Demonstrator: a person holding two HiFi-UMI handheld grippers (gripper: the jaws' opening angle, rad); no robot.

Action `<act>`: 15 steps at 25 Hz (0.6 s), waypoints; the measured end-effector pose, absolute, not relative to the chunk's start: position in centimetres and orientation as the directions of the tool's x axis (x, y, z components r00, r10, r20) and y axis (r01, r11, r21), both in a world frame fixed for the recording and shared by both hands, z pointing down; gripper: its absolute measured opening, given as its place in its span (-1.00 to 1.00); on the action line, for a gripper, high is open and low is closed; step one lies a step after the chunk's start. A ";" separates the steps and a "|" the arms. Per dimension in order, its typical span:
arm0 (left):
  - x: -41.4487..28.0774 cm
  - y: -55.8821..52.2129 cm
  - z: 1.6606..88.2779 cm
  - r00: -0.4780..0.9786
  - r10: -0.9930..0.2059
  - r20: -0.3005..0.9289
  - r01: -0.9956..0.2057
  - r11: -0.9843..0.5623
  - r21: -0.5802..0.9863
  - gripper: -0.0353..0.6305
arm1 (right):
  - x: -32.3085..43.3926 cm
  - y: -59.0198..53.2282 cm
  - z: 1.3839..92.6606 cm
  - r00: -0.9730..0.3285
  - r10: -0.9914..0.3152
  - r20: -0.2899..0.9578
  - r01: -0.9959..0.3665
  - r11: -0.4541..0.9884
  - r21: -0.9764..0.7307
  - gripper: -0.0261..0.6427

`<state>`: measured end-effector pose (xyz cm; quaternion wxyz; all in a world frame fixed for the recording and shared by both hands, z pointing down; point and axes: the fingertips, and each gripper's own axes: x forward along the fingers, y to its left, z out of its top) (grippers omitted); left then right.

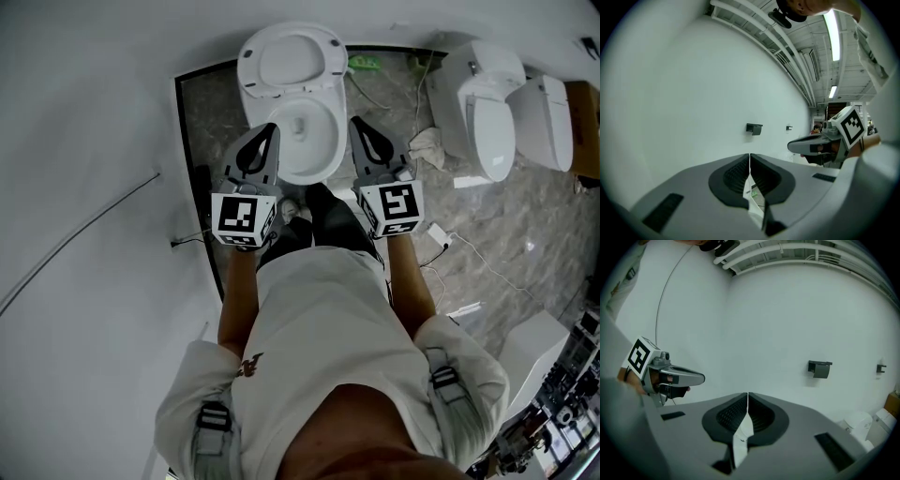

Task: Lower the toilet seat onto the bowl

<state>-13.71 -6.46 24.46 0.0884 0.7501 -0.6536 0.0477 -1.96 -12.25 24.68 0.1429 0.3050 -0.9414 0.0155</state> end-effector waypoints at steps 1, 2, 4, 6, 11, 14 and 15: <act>-13.8 -7.1 24.8 0.136 -0.973 0.189 -0.990 -0.125 0.072 -0.82 | -2.2 -13.0 25.1 -0.776 -0.564 0.282 -0.573 0.817 0.057 -0.85; -14.0 -7.8 25.1 0.131 -0.973 0.188 -0.990 -0.119 0.073 -0.82 | -2.4 -13.7 25.4 -0.779 -0.558 0.286 -0.567 0.821 0.058 -0.85; -14.2 -9.1 25.7 0.119 -0.975 0.186 -0.992 -0.107 0.074 -0.82 | -2.8 -15.2 26.1 -0.783 -0.549 0.292 -0.556 0.828 0.067 -0.85; -14.4 -10.3 26.4 0.106 -0.976 0.190 -0.993 -0.094 0.075 -0.82 | -3.3 -16.5 26.8 -0.787 -0.540 0.298 -0.543 0.836 0.081 -0.85; -14.9 -13.7 28.1 0.088 -0.973 0.212 -0.995 -0.076 0.063 -0.82 | -4.6 -20.5 28.7 -0.801 -0.509 0.315 -0.507 0.857 0.094 -0.85; -15.3 -15.6 29.1 0.083 -0.971 0.226 -0.996 -0.072 0.054 -0.82 | -5.5 -22.9 29.7 -0.805 -0.499 0.322 -0.491 0.864 0.112 -0.85; -15.5 -16.2 29.5 0.079 -0.970 0.231 -0.996 -0.068 0.054 -0.82 | -5.8 -23.6 30.1 -0.806 -0.496 0.324 -0.485 0.866 0.119 -0.85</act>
